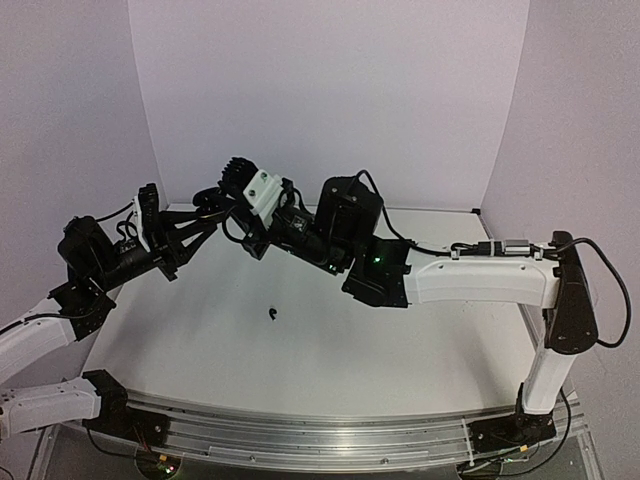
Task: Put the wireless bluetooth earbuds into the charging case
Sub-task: Insert the right earbud into the right side groove of the charging case.
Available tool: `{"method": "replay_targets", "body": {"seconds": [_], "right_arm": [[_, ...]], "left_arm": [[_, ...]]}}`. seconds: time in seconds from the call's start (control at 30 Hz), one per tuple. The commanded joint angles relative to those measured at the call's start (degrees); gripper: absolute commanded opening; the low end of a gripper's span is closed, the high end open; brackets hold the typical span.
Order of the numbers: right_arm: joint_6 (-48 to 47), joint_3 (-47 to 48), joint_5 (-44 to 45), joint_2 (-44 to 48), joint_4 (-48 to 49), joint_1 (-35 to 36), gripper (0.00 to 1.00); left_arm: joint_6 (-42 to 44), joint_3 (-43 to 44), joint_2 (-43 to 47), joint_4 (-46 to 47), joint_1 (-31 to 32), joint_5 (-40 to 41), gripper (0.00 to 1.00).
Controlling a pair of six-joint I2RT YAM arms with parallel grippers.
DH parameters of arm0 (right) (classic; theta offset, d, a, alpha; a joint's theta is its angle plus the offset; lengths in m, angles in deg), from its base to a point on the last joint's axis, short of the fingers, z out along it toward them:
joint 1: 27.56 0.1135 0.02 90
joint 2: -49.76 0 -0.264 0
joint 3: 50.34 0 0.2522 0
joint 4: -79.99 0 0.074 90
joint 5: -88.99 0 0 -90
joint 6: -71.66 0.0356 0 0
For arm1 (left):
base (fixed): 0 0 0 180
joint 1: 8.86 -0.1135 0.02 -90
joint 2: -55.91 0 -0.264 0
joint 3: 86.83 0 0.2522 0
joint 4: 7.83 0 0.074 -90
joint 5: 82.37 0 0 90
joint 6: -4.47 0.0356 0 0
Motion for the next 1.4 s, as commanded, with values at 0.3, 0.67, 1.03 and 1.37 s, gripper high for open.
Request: {"method": "replay_targets", "body": {"seconds": [0.3,0.67,1.03,1.37], "right_arm": [[-1.8,1.4,1.5,0.0,-2.0,-0.2,0.00],[-2.5,4.6,4.9,-3.0,-1.8,0.5,0.00],[-2.3,6.4,11.7,-4.8,-0.6,1.4,0.00],[-1.7,7.2,12.5,-6.1,0.1,2.2,0.01]], "left_arm": [[-0.6,3.0,0.5,3.8,0.2,1.2,0.00],[0.3,2.2,0.3,6.8,0.2,3.2,0.00],[1.3,1.6,-0.1,9.1,0.2,5.5,0.00],[1.0,1.5,-0.6,10.4,0.2,6.4,0.00]]}}
